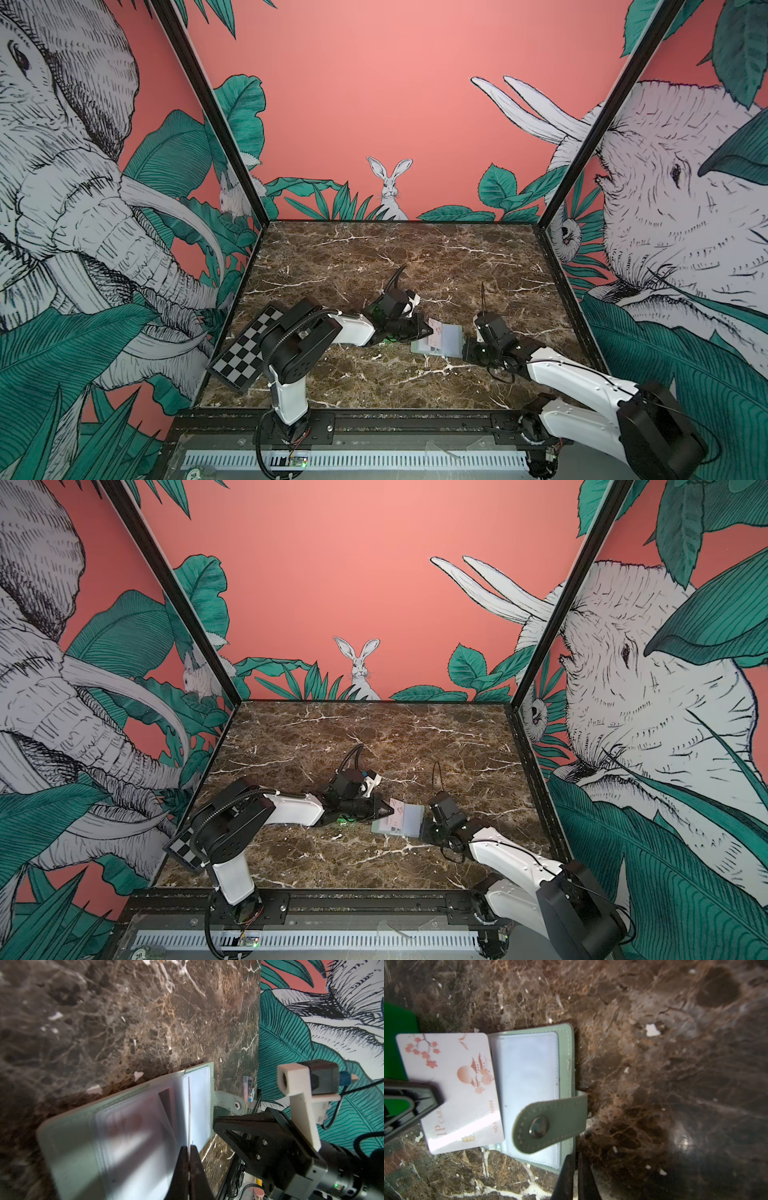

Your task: Put the credit cards into the card holder

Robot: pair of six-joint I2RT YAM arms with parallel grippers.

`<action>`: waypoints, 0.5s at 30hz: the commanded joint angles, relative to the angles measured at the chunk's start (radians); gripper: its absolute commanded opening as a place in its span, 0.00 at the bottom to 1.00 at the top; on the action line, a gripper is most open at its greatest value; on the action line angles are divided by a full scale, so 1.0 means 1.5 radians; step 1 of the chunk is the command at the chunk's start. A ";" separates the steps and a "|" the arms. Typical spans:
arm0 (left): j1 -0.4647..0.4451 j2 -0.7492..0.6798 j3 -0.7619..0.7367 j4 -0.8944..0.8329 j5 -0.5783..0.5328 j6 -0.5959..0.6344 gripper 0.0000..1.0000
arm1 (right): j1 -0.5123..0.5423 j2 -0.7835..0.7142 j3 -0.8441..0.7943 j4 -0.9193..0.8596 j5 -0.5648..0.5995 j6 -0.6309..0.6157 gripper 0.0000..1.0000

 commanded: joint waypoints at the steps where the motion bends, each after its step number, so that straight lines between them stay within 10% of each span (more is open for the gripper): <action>1: -0.001 0.004 0.008 -0.009 0.002 -0.004 0.02 | -0.002 -0.001 -0.004 0.012 0.013 -0.006 0.08; 15: -0.001 0.017 0.011 -0.020 0.010 -0.004 0.02 | -0.002 0.003 -0.006 0.016 0.012 -0.005 0.07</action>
